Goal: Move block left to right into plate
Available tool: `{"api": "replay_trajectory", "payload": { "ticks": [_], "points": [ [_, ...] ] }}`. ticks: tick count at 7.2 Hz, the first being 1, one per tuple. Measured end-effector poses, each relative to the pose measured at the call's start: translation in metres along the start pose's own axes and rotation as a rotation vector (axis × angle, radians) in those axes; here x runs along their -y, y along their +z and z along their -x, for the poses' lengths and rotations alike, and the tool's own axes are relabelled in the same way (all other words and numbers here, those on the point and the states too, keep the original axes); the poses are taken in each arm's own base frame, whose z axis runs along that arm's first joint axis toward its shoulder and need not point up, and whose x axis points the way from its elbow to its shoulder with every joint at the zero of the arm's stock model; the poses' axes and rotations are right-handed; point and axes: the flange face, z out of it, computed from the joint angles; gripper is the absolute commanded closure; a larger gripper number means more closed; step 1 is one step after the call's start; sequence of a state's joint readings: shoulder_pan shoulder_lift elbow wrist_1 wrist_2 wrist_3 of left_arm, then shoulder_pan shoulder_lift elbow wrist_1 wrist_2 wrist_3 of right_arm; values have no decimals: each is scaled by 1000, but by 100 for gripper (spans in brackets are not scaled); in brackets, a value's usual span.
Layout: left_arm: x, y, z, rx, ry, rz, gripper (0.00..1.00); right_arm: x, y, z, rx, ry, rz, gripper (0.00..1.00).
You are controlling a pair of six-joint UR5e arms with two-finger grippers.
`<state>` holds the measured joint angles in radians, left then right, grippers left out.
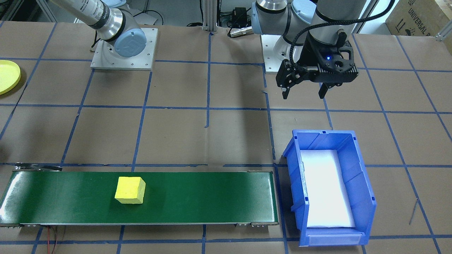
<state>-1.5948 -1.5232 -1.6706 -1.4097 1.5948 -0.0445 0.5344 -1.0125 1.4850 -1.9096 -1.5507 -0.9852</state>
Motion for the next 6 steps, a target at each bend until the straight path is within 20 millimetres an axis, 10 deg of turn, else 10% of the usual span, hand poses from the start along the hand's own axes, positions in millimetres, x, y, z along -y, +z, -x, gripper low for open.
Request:
{"api": "replay_trajectory", "payload": {
  "ticks": [1,6],
  "points": [
    [0,1,0,-1,0,2,0,2,1,-3,0,1,-1,0],
    [-1,3,0,1,-1,6,0,8,-35,16,-34,15,-34,0]
  ]
}}
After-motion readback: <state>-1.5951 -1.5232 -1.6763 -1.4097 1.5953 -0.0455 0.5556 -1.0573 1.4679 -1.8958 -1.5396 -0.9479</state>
